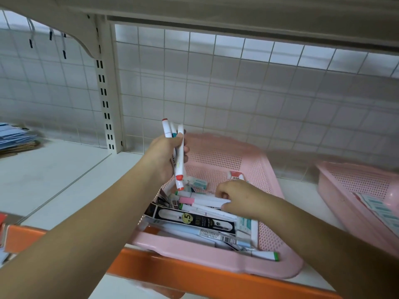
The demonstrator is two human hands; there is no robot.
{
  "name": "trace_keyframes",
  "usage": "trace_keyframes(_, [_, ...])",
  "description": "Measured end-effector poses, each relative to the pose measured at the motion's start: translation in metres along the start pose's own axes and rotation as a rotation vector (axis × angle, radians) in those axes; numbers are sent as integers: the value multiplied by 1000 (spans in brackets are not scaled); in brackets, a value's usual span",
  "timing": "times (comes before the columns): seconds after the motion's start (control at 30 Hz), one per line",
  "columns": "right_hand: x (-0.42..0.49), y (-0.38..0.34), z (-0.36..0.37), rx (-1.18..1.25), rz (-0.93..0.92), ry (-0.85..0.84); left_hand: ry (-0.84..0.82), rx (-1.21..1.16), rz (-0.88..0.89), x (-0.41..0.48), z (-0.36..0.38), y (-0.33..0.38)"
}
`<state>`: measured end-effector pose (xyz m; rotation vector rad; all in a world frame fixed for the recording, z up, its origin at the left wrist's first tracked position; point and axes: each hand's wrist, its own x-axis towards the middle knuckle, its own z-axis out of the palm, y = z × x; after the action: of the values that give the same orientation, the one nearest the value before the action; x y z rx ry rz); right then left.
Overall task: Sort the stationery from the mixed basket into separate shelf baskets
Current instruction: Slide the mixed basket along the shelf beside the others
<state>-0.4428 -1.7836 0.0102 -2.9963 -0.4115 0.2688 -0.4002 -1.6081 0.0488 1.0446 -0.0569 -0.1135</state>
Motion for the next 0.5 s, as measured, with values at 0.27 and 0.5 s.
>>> trace_keyframes(0.27, [-3,-3,1,-34,-18,-82,-78,64,-16,-4,-1,-2])
trace_keyframes(0.5, [-8,-2,-2,133,29,5,-57,-57,6,-5,1,0])
